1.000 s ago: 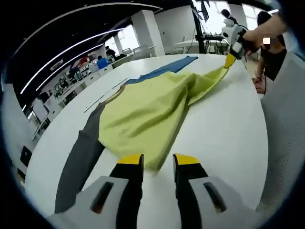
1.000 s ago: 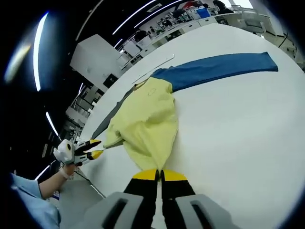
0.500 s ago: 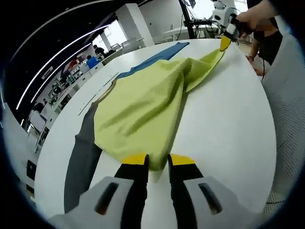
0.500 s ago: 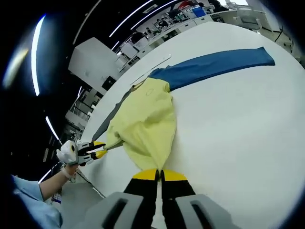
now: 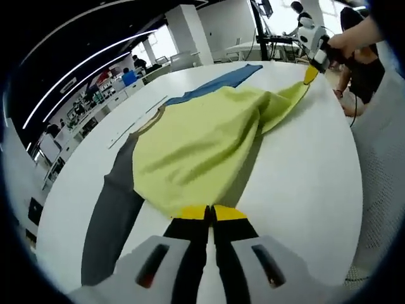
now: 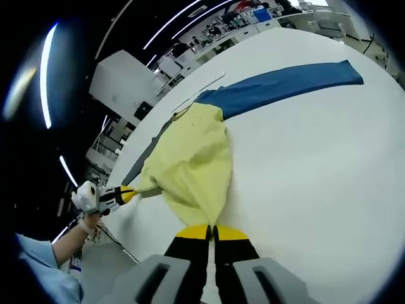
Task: Fold the garment on the visible template until the final outline fits inside the template.
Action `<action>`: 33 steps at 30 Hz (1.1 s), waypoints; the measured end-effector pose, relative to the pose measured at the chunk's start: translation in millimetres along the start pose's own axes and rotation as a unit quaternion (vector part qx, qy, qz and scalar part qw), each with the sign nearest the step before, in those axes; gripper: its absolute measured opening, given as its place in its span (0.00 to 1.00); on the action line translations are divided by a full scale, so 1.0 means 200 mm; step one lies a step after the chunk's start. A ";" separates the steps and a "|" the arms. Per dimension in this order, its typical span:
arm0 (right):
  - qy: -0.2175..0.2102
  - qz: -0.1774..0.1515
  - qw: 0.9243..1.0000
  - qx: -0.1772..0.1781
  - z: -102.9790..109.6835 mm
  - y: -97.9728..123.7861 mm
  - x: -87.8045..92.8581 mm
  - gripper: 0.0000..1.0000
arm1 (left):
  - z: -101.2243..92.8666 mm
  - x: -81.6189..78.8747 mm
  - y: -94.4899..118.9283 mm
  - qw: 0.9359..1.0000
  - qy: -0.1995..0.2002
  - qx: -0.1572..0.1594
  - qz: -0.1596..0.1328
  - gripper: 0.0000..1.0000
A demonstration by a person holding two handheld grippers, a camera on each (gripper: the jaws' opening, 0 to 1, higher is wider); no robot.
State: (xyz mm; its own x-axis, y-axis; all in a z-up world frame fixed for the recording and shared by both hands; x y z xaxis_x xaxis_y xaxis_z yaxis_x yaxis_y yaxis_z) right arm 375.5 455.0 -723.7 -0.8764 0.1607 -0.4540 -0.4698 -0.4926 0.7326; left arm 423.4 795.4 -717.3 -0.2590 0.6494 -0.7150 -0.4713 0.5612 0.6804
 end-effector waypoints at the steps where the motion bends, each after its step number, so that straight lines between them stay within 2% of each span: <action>1: -0.001 0.000 1.000 0.001 0.00 0.00 0.00 0.00 | 0.02 -0.03 0.01 1.000 0.006 -0.003 -0.007 0.00; 7: -0.003 -0.005 1.000 0.002 -0.01 0.00 -0.02 0.00 | 0.13 -0.16 0.04 0.999 0.004 -0.015 -0.033 0.00; 21: -0.017 -0.018 1.000 0.003 -0.04 0.03 -0.06 0.00 | 0.34 -0.49 0.00 0.998 -0.025 -0.013 -0.059 0.00; 27: -0.027 -0.029 0.999 0.001 -0.05 0.04 -0.10 0.00 | 0.40 -0.57 -0.07 0.997 -0.024 -0.009 -0.069 0.00; 33: -0.040 -0.029 0.999 0.002 -0.07 0.03 -0.11 0.00 | 0.45 -0.59 -0.17 0.998 -0.010 0.004 -0.065 0.00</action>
State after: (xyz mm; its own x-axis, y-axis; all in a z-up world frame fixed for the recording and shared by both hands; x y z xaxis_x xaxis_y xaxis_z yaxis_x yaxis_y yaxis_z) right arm 392.8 436.2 -717.3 -0.8536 0.2560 -0.4536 -0.5197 -0.4778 0.7083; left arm 545.7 745.0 -642.0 -0.1795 0.5814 -0.7936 -0.4930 0.6449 0.5840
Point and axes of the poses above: the point that each gripper's makers call its tool centre point, and the gripper's own axes: y roughly backward along the fingers, z roughly to its left, x roughly out of its underside, the point moved 3 cm from there along y, roughly backward along the fingers, and after that the axes turned 10 degrees about x, right-handed, at the moved point
